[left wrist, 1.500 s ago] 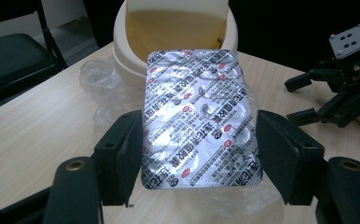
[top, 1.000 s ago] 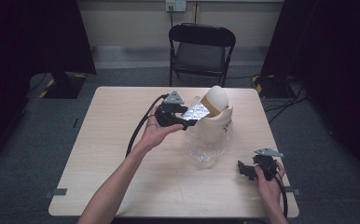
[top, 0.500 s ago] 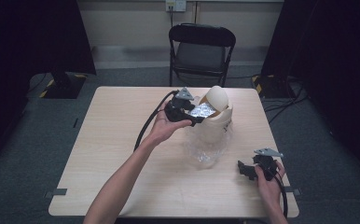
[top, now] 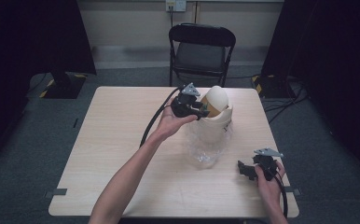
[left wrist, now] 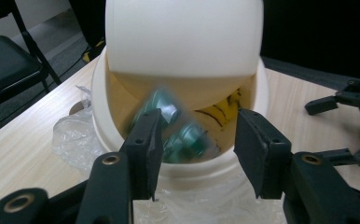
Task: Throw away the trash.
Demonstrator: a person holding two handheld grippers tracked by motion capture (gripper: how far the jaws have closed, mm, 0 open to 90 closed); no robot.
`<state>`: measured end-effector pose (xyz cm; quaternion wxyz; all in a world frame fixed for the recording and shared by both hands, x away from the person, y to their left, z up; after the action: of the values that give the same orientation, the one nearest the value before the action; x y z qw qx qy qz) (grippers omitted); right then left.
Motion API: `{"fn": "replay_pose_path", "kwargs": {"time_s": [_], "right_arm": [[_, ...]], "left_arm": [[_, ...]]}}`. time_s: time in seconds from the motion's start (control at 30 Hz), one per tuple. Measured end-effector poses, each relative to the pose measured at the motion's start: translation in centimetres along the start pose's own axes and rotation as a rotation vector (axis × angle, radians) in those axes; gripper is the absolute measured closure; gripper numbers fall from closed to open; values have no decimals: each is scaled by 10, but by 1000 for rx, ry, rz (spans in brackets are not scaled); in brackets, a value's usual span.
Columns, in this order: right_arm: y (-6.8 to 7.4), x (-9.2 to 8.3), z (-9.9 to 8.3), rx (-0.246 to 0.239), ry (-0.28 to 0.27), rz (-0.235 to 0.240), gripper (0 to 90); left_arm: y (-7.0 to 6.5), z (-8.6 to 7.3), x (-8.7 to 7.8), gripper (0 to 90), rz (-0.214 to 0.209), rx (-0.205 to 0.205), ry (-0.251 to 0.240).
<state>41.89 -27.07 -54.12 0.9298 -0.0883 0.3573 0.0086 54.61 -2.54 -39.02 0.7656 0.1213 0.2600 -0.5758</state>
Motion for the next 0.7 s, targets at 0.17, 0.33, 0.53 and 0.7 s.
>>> {"fn": "replay_pose_path", "kwargs": {"time_s": [0.17,0.33,0.53,0.7], "right_arm": [[0,0,0,0,0,0,80],[0,0,0,0,1,0,80],[0,0,0,-5,-1,4,80],[0,1,1,-7,1,7,80]], "left_arm": [[-1,2,10,561,-21,-8,-1],[2,2,14,497,-13,-31,-11],[5,0,3,339,-16,-55,-41],[6,3,-11,281,-8,-55,-73]]}}
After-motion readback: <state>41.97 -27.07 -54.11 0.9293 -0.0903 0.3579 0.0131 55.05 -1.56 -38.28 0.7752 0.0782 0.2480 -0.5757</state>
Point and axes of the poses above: each handheld gripper's, and its own axes: x roughly forward along the jaws, z roughly out of its top, y roughly to its left, the point moved 6 cm from there along x, roughly forward along the jaws, and after that the axes turned 12 degrees about -z, right-handed, at the moved point
